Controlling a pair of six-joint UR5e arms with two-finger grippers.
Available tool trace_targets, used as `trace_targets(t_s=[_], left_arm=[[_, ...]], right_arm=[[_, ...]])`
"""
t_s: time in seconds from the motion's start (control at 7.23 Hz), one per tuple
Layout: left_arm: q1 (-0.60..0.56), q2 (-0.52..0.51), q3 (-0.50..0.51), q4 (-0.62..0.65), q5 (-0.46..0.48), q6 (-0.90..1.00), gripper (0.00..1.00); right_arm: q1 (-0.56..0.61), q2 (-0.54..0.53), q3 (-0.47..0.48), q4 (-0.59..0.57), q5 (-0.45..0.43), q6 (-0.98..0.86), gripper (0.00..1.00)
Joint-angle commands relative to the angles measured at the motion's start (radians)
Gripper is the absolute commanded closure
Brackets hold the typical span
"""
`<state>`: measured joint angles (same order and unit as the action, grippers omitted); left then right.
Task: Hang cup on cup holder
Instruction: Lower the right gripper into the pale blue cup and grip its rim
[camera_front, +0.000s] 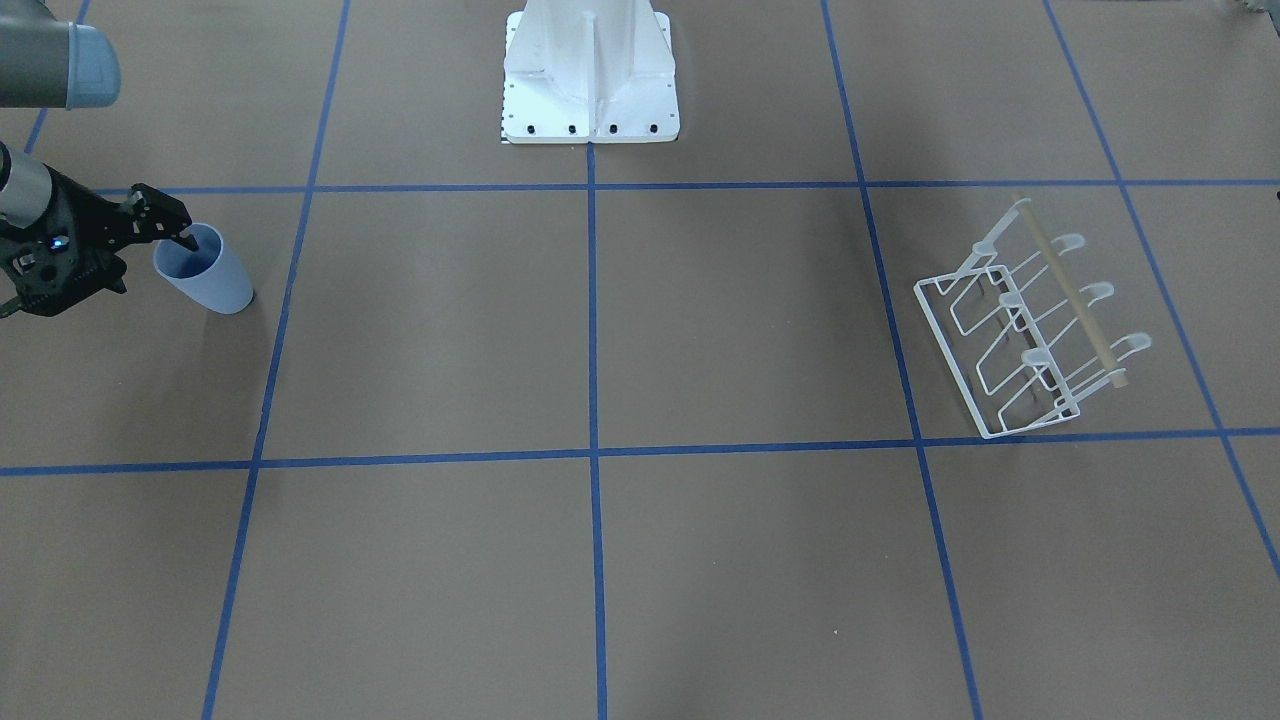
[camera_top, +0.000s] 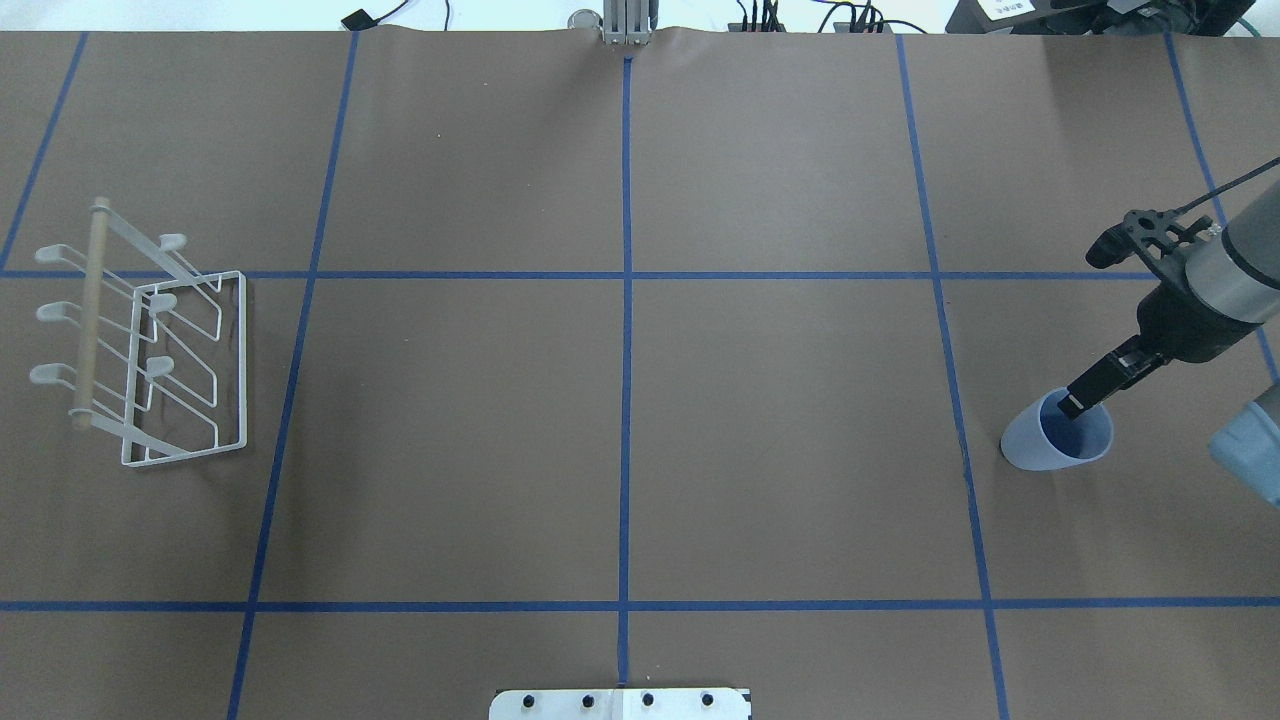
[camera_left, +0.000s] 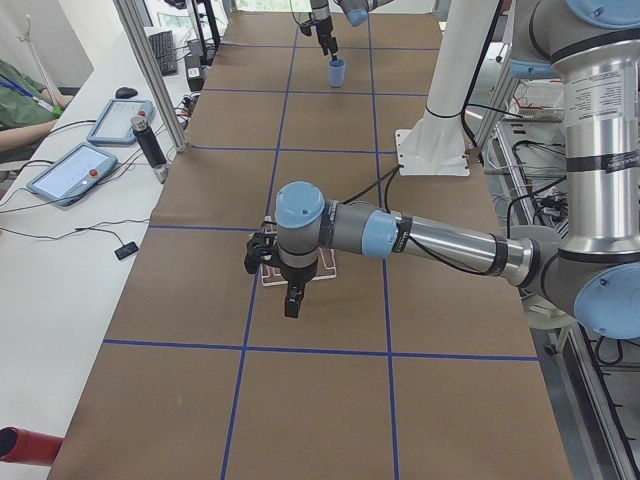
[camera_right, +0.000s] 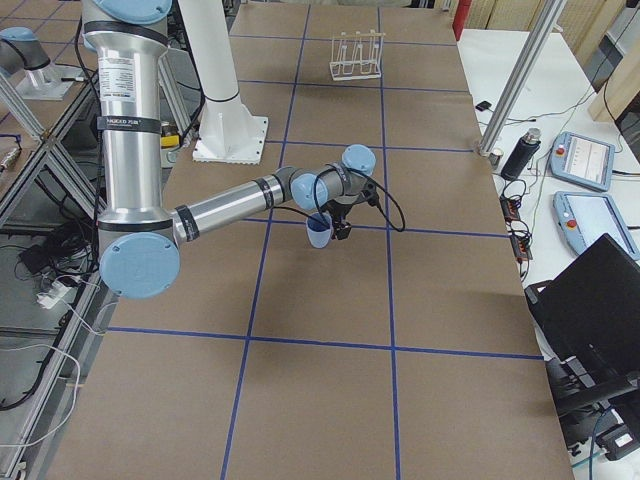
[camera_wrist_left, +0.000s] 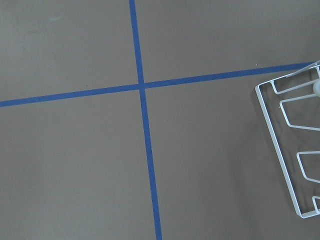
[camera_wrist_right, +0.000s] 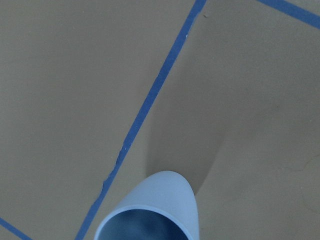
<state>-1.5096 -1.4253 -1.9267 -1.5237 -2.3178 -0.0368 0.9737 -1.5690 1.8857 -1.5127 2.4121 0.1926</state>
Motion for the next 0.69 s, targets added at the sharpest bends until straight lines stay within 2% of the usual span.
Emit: trace_targets(t_s=[0.0,0.14,0.28,0.55], left_arm=[[0.0,0.0,0.0,-0.001,0.0,0.0,0.02],[0.0,0.0,0.0,-0.001,0.0,0.0,0.02],[0.0,0.0,0.0,-0.001,0.0,0.0,0.02],[0.0,0.0,-0.001,-0.001,0.0,0.0,0.02]], right_arm=[[-0.013,-0.005,-0.022,0.0,0.002,-0.001,0.0],[-0.016,-0.009,-0.022,0.0,0.005,-0.002,0.0],[-0.019,-0.009,-0.022,0.0,0.008,-0.002,0.05],[-0.024,-0.009,-0.028,0.0,0.002,-0.005,0.98]])
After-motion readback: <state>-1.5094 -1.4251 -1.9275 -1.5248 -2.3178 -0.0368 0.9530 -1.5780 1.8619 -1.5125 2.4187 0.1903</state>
